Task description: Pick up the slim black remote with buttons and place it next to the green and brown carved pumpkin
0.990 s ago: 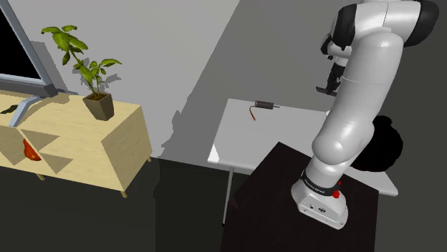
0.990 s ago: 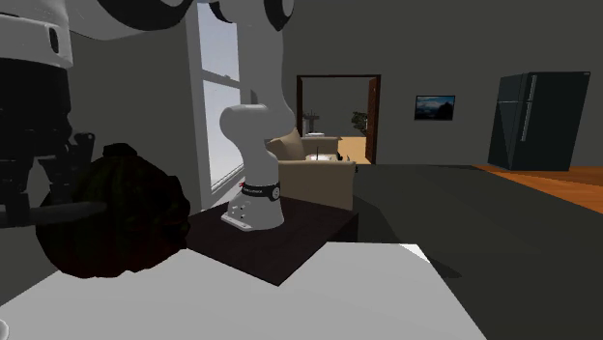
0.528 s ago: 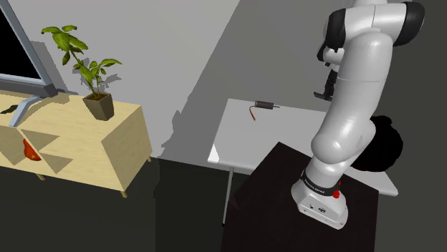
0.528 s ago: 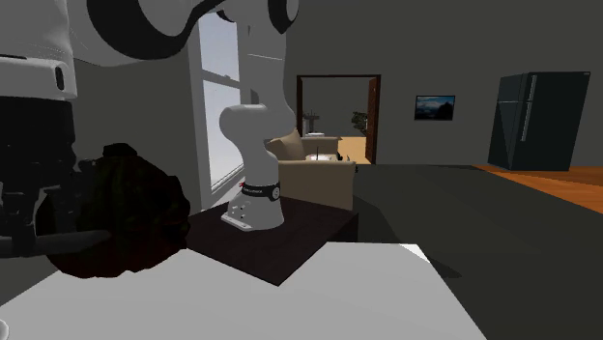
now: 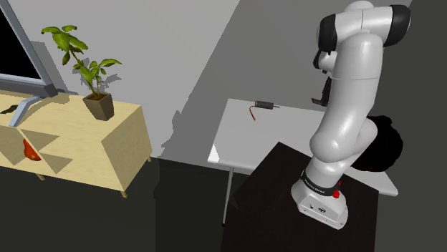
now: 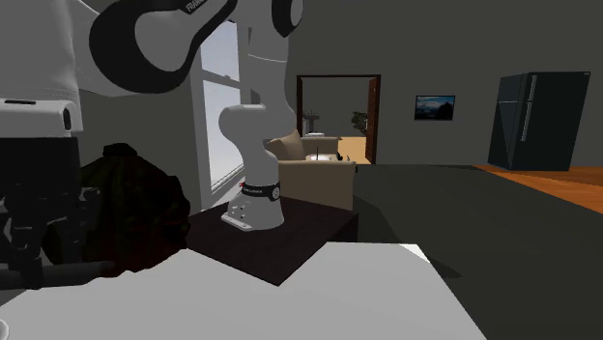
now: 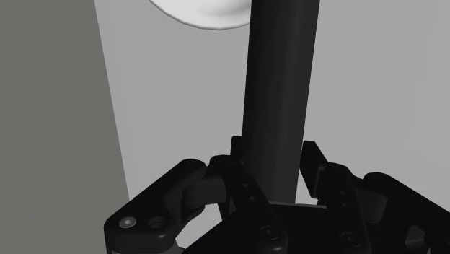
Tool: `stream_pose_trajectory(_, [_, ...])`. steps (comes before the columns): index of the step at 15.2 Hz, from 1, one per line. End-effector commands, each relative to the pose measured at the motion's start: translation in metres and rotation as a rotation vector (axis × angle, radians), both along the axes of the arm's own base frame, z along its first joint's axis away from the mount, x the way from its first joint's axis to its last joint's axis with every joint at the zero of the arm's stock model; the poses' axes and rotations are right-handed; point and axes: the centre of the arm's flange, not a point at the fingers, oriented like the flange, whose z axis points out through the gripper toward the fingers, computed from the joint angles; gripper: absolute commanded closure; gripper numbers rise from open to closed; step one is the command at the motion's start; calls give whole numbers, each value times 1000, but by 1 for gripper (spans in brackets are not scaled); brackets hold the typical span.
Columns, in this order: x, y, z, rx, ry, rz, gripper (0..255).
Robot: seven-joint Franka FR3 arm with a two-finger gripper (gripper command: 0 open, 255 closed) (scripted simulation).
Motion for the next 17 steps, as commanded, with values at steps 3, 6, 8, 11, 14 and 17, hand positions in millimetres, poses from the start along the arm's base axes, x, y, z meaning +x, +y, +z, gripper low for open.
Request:
stream_pose_trajectory(3, [1, 0, -21, 0, 0, 0, 255])
stream_pose_trajectory(6, [1, 0, -37, 0, 0, 0, 255])
stream_pose_trajectory(8, [1, 0, -48, 0, 0, 0, 255])
stream_pose_trajectory(11, [1, 0, -64, 0, 0, 0, 255])
stream_pose_trajectory(14, [1, 0, -79, 0, 0, 0, 255])
stream_pose_trajectory(17, [1, 0, -95, 0, 0, 0, 255])
